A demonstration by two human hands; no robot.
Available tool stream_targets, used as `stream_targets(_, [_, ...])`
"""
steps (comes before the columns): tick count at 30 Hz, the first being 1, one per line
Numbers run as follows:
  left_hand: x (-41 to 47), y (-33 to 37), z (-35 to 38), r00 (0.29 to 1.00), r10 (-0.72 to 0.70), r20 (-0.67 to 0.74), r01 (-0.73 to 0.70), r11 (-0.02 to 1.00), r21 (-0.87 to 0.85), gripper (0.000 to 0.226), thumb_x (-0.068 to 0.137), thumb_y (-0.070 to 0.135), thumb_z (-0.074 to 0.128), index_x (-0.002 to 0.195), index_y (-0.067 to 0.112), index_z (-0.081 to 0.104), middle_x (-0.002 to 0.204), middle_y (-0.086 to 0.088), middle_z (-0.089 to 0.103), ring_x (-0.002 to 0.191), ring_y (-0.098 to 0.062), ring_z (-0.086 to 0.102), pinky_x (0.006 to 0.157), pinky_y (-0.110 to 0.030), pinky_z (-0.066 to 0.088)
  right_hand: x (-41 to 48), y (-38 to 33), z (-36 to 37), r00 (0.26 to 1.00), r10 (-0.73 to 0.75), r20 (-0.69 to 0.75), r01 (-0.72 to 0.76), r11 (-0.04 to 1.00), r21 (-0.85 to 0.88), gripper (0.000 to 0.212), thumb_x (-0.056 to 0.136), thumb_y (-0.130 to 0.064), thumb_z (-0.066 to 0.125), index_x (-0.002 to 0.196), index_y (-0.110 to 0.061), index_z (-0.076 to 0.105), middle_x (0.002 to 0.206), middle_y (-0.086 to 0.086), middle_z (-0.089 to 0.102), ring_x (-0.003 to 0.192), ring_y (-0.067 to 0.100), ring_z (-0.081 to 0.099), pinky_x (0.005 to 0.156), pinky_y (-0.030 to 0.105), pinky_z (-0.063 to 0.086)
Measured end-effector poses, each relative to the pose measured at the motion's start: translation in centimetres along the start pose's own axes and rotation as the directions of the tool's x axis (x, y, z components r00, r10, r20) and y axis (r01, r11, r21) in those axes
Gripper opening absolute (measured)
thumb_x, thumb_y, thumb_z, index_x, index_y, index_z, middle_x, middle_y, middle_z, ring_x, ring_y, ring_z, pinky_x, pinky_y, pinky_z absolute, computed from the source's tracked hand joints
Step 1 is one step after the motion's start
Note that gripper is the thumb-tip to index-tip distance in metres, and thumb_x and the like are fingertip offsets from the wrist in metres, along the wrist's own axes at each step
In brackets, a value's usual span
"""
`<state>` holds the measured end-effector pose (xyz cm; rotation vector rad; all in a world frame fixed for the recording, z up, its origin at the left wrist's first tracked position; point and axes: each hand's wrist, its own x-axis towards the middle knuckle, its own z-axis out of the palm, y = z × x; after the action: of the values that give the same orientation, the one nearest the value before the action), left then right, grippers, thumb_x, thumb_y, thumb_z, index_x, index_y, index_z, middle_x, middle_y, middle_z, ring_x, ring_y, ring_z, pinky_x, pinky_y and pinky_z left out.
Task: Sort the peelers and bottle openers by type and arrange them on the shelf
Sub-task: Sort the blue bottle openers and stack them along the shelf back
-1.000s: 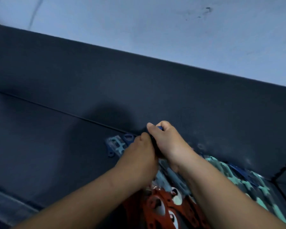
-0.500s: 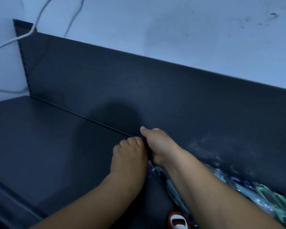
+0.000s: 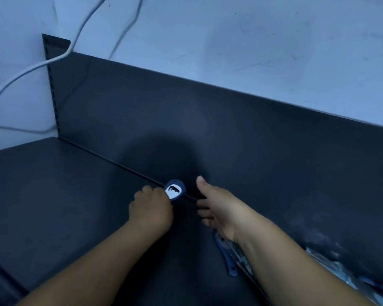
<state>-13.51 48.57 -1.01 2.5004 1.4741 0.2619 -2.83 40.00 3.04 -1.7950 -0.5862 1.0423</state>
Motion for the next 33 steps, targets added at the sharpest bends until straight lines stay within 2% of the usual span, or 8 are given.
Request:
stream_targets(5, [4.2,-1.7,-0.3,0.984,-0.157,0.081,0.145,0.98,0.136,0.05,0.092,0.033,0.054,0.135,0.012,0.042,0.131,-0.01,0.041,0.118,-0.026,0.042,0.092,-0.034,0.04,0.5,0.7,-0.3,0.998,-0.02,-0.062,0.009,0.984,-0.177,0.053,0.091,-0.062,0.042,0.132,-0.027,0.042,0.12,0.005,0.056,0.113,0.025,0.055,0.103,0.041,0.044])
stream_targets(8, [5.3,-1.2,-0.2,0.981,-0.172,0.087,0.155,0.972,0.175,0.054,0.089,0.026,0.056,0.137,0.009,0.039,0.134,-0.012,0.04,0.121,-0.026,0.042,0.094,-0.034,0.041,0.2,0.8,-0.5,0.997,-0.056,-0.047,0.044,0.975,-0.22,0.04,0.093,-0.057,0.043,0.119,-0.027,0.044,0.128,0.002,0.052,0.118,0.02,0.05,0.104,0.039,0.04])
stream_targets(10, [5.7,-0.9,-0.2,0.979,-0.184,0.092,0.164,0.967,0.193,0.055,0.088,0.022,0.057,0.138,0.008,0.038,0.135,-0.013,0.039,0.122,-0.027,0.041,0.095,-0.034,0.041,0.1,1.0,-0.7,0.996,-0.072,-0.052,0.056,0.967,-0.249,0.044,0.094,-0.055,0.044,0.124,-0.023,0.045,0.131,0.001,0.051,0.12,0.019,0.048,0.101,0.035,0.04])
stream_targets(15, [5.7,-0.8,0.0,0.977,-0.196,0.087,0.178,0.966,0.187,0.054,0.089,0.021,0.055,0.137,0.006,0.036,0.136,-0.014,0.04,0.122,-0.028,0.042,0.095,-0.035,0.041,-0.7,1.4,-1.2,0.991,-0.101,-0.092,0.072,0.959,-0.273,0.048,0.095,-0.051,0.046,0.133,-0.022,0.044,0.131,0.001,0.052,0.118,0.017,0.049,0.087,0.029,0.038])
stream_targets(22, [5.3,-0.9,-0.2,0.956,-0.263,0.127,0.241,0.956,0.168,0.064,0.086,0.02,0.059,0.141,0.005,0.031,0.14,-0.013,0.038,0.125,-0.028,0.04,0.097,-0.037,0.041,-1.6,1.8,-1.4,0.987,-0.112,-0.114,0.074,0.952,-0.296,0.046,0.095,-0.049,0.048,0.131,-0.02,0.046,0.129,0.001,0.053,0.116,0.017,0.05,0.088,0.028,0.04])
stream_targets(25, [5.4,-0.8,-0.4,0.952,-0.273,0.137,0.252,0.955,0.155,0.063,0.086,0.021,0.059,0.141,0.006,0.032,0.141,-0.012,0.038,0.125,-0.027,0.04,0.097,-0.037,0.04,-2.1,2.0,-1.6,0.986,-0.109,-0.123,0.068,0.953,-0.296,0.044,0.094,-0.048,0.049,0.129,-0.021,0.046,0.12,-0.004,0.055,0.106,0.013,0.052,0.085,0.027,0.041])
stream_targets(28, [5.4,-0.8,-0.3,0.955,-0.272,0.121,0.256,0.958,0.129,0.064,0.086,0.03,0.061,0.14,0.009,0.035,0.138,-0.011,0.039,0.124,-0.026,0.04,0.095,-0.036,0.041,-2.8,2.0,-2.0,0.983,-0.123,-0.136,0.077,0.949,-0.305,0.045,0.095,-0.046,0.051,0.132,-0.021,0.044,0.106,-0.01,0.052,0.086,0.003,0.052,0.07,0.021,0.043])
stream_targets(33, [5.5,-1.0,-0.1,0.973,-0.223,0.056,0.218,0.973,0.076,0.083,0.077,0.066,0.06,0.137,0.012,0.041,0.136,-0.009,0.042,0.122,-0.027,0.042,0.09,-0.037,0.043,-3.6,2.1,-3.1,0.981,-0.129,-0.146,0.078,0.947,-0.313,0.049,0.095,-0.041,0.052,0.137,-0.018,0.04,0.113,-0.01,0.049,0.101,0.007,0.048,0.086,0.022,0.034])
